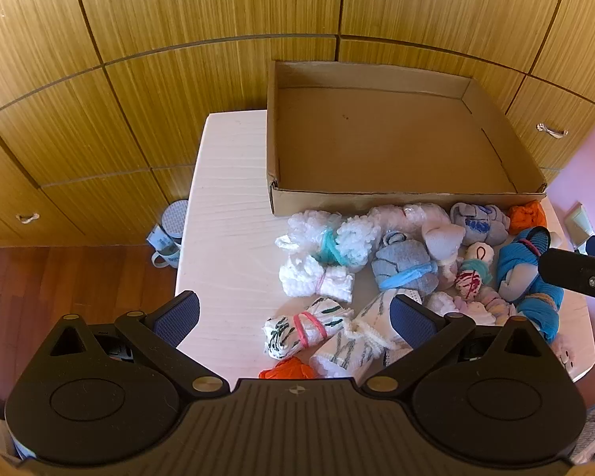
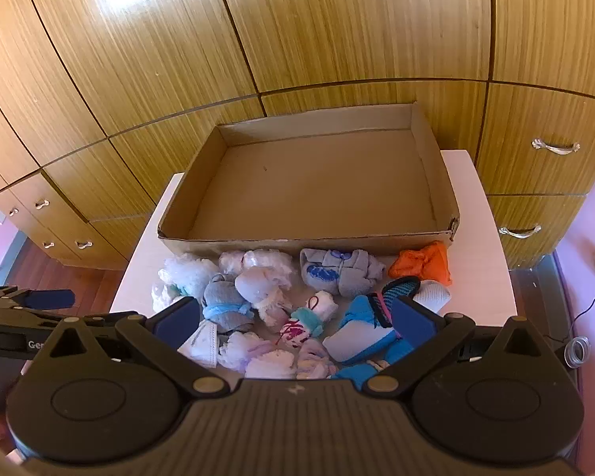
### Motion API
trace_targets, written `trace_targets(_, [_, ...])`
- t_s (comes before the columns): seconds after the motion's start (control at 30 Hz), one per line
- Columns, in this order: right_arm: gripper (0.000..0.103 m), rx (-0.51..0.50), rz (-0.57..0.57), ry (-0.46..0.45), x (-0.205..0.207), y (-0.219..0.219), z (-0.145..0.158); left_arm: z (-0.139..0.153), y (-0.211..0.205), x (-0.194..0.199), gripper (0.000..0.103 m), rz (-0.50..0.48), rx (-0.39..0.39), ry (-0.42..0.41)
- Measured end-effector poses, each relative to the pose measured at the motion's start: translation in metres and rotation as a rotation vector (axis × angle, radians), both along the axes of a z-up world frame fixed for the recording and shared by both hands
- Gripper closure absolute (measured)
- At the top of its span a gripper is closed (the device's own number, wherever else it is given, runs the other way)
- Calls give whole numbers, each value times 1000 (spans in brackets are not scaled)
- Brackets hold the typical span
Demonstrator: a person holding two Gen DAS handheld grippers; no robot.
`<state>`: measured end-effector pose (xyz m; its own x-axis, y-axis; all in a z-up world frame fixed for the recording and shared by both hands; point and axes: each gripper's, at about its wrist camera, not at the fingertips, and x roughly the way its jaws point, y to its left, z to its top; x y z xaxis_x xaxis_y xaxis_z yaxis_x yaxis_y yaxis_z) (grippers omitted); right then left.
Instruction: Organize objects
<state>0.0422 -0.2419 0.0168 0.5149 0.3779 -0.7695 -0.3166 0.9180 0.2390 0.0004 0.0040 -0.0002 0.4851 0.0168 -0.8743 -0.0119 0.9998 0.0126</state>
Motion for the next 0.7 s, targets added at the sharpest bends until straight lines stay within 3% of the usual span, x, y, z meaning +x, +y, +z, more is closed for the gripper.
trace_targets(0.7, [0,4,2,-16,-1,-2,6,-4,5,-3,1,-1,-10,-1])
